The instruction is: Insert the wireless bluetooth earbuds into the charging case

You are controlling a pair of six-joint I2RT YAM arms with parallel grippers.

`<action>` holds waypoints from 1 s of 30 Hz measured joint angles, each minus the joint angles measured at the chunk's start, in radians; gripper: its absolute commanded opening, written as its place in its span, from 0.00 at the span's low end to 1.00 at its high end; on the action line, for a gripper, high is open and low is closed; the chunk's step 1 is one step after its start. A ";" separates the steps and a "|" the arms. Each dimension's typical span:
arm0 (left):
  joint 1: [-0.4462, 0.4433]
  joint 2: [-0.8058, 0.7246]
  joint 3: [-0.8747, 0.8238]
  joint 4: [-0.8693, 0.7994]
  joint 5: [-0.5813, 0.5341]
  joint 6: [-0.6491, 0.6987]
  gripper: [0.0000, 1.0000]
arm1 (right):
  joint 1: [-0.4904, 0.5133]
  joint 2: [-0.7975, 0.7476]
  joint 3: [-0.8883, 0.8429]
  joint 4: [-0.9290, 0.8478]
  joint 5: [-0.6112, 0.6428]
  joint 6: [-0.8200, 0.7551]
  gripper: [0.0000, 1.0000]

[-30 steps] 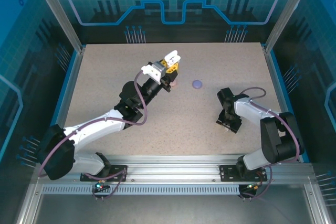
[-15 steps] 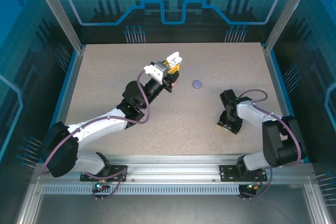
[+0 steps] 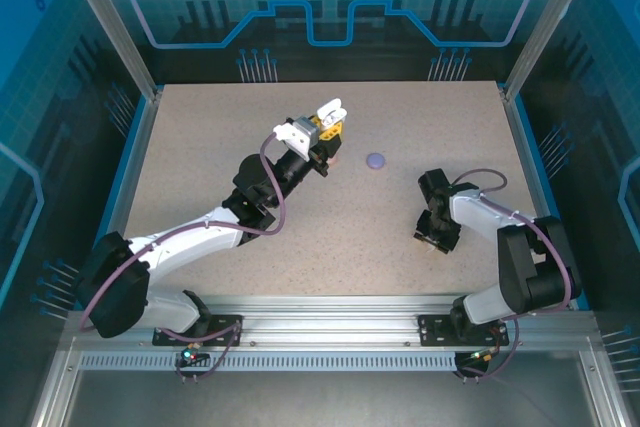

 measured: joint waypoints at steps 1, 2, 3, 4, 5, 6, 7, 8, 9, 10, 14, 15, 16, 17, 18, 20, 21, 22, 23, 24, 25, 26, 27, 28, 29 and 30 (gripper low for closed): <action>0.000 0.000 0.000 0.000 0.000 0.000 0.00 | 0.000 0.002 0.001 -0.001 -0.001 -0.001 0.39; 0.000 0.000 0.000 0.000 0.000 0.000 0.00 | 0.000 0.002 0.002 -0.001 -0.003 -0.003 0.39; 0.000 0.000 0.000 0.000 0.000 0.000 0.00 | 0.000 0.002 0.002 -0.001 -0.003 -0.004 0.38; 0.000 0.000 0.000 0.000 0.000 0.000 0.00 | 0.000 0.002 0.002 -0.001 -0.005 -0.004 0.37; 0.000 0.000 0.000 0.000 0.000 0.000 0.00 | 0.000 0.002 0.002 0.000 -0.005 -0.005 0.36; 0.000 0.000 0.000 0.000 0.000 0.000 0.00 | 0.000 0.002 0.003 0.001 -0.006 -0.006 0.36; 0.000 0.000 0.000 0.000 0.000 0.000 0.00 | 0.000 0.002 0.003 0.001 -0.008 -0.008 0.35; 0.000 0.000 0.000 0.000 0.000 0.000 0.00 | 0.000 0.001 0.003 0.002 -0.009 -0.008 0.34; 0.000 0.000 0.000 0.000 0.000 0.000 0.00 | 0.000 0.000 0.003 0.002 -0.009 -0.008 0.34; 0.000 0.000 0.000 0.000 0.000 0.000 0.00 | 0.000 0.000 0.003 0.002 -0.010 -0.008 0.33; 0.000 0.000 0.000 0.000 0.000 0.000 0.00 | 0.000 -0.003 0.002 0.005 -0.013 -0.009 0.31; 0.000 0.000 0.000 0.000 0.000 -0.001 0.00 | 0.000 -0.005 0.001 0.005 -0.013 -0.008 0.31; 0.000 0.000 0.000 0.000 0.000 -0.001 0.00 | 0.000 -0.006 0.001 0.005 -0.013 -0.008 0.30; 0.000 0.000 0.000 0.000 0.000 -0.001 0.00 | 0.000 -0.007 0.000 0.005 -0.013 -0.010 0.29; 0.000 0.000 0.000 0.000 0.000 -0.001 0.00 | 0.000 -0.009 0.000 0.005 -0.012 -0.012 0.28; 0.000 0.000 0.000 0.000 0.000 -0.003 0.00 | 0.000 -0.017 -0.006 0.005 -0.008 -0.014 0.27; 0.000 0.000 0.000 -0.001 0.000 -0.004 0.00 | 0.000 -0.024 -0.011 0.004 -0.006 -0.015 0.27; 0.000 0.000 0.000 -0.001 0.000 -0.004 0.00 | 0.000 -0.032 -0.017 0.004 -0.005 -0.015 0.27; 0.000 0.000 0.000 -0.001 0.000 -0.004 0.00 | 0.000 -0.043 -0.024 0.004 -0.004 -0.016 0.27; 0.000 0.000 0.000 -0.001 0.000 -0.004 0.00 | 0.000 -0.055 -0.030 0.005 -0.004 -0.016 0.27; 0.000 0.000 0.000 -0.001 0.000 -0.005 0.00 | 0.000 -0.067 -0.034 0.005 -0.004 -0.016 0.27; 0.000 0.000 0.000 -0.001 0.000 -0.005 0.00 | 0.000 -0.081 -0.039 0.006 -0.004 -0.018 0.27; 0.000 0.000 0.000 -0.001 0.000 -0.006 0.00 | 0.000 -0.095 -0.043 0.009 -0.005 -0.021 0.27; 0.000 0.000 0.000 -0.001 0.000 -0.006 0.00 | 0.000 -0.107 -0.047 0.013 -0.005 -0.024 0.27; 0.000 0.000 0.001 -0.002 0.000 -0.007 0.00 | 0.000 -0.119 -0.049 0.018 -0.005 -0.029 0.27; 0.000 0.000 0.002 -0.003 0.000 -0.007 0.00 | 0.000 -0.126 -0.052 0.025 -0.005 -0.035 0.27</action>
